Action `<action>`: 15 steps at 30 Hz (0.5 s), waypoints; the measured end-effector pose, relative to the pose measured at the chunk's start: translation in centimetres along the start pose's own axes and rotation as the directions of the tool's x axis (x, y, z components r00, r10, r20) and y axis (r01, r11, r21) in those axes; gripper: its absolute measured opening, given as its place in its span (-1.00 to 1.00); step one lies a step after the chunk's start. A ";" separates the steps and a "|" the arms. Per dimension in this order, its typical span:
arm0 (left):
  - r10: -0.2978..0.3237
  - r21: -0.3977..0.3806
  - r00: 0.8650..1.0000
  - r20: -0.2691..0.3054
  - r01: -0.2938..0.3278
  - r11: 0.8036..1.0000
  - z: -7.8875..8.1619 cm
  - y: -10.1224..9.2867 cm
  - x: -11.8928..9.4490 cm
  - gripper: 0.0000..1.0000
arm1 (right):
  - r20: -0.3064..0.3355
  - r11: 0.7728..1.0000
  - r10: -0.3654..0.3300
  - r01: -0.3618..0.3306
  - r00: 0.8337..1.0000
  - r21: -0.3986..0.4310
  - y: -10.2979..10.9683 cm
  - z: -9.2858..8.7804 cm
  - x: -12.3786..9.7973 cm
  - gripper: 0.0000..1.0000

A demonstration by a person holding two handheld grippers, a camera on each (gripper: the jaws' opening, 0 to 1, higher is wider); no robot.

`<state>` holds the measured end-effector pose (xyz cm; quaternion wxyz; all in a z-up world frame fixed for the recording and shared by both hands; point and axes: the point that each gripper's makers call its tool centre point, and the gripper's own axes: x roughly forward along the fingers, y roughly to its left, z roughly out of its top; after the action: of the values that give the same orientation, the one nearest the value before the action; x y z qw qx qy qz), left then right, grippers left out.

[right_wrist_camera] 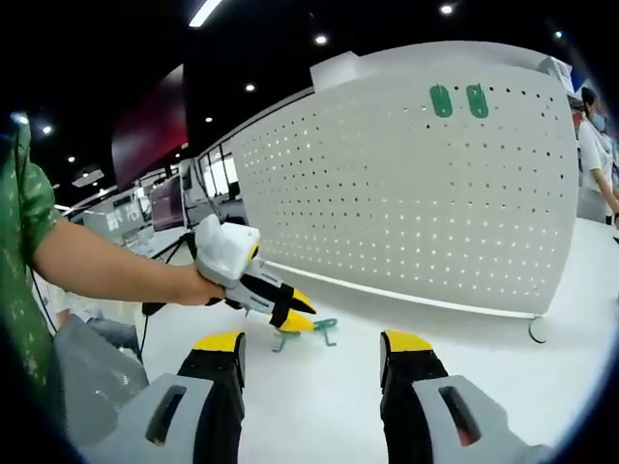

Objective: Insert the hook assembly into the mounting plate slot until the hook locks in place.

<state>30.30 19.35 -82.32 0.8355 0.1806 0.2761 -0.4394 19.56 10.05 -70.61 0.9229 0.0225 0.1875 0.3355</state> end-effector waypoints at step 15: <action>0.030 0.044 0.998 -0.052 -0.027 0.999 -0.8 0.3 0.5 -0.85 | 0.007 1.000 -0.005 0.005 1.000 0.013 -0.3 -0.1 0.0 0.12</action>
<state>30.55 19.69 -83.25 0.8300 0.2140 0.2857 -0.4285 19.75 9.81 -70.76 0.9243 0.0291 0.1863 0.3319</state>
